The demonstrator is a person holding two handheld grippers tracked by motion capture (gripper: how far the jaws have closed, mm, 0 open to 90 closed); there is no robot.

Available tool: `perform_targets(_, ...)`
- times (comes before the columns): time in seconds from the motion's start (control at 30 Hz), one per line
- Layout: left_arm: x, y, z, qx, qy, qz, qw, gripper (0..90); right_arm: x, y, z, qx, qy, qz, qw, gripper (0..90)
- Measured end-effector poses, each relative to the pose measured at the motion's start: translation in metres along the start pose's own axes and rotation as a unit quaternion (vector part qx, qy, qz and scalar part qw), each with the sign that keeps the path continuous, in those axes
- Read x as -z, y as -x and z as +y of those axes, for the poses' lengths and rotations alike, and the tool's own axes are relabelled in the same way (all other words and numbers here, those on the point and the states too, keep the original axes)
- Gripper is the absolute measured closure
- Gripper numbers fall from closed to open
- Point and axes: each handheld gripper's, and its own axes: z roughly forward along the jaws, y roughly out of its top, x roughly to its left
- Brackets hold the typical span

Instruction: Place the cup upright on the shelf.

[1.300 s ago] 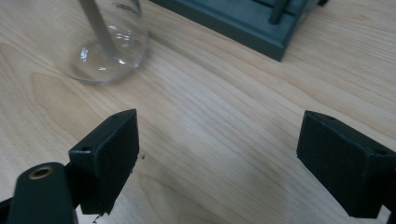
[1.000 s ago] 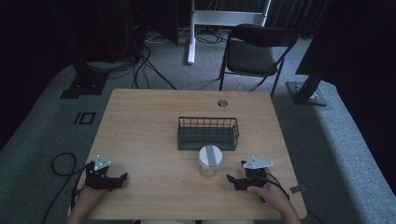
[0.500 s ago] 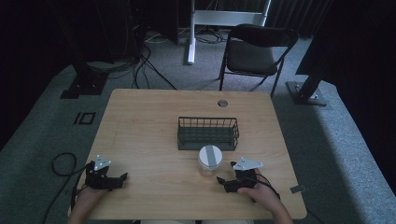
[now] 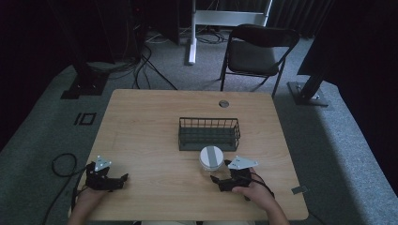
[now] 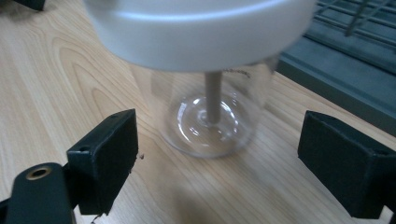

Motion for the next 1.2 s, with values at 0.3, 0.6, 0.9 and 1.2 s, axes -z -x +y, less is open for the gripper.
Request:
perform_targets(0.3, 0.000, 0.000, 0.000, 0.001, 0.000, 0.000, 1.0000, 0.4, -0.008, -0.003, 0.008, 0.000, 0.013, 0.000, 0.9999, 12.2)
perform_targets(0.6, 0.000, 0.000, 0.000, 0.001, 0.000, 0.000, 1.0000, 0.4, -0.015, -0.005, 0.009, -0.006, 0.032, -0.002, 0.9995, 12.2)
perform_targets(0.9, 0.000, 0.000, 0.000, 0.001, 0.001, 0.000, 1.0000, 0.4, -0.021, -0.008, 0.010, -0.019, 0.047, 0.000, 0.9987, 12.2)
perform_targets(1.2, 0.000, 0.000, 0.000, 0.001, 0.000, 0.000, 1.0000, 0.4, -0.025, -0.009, 0.012, -0.030, 0.064, -0.010, 0.9974, 12.1)
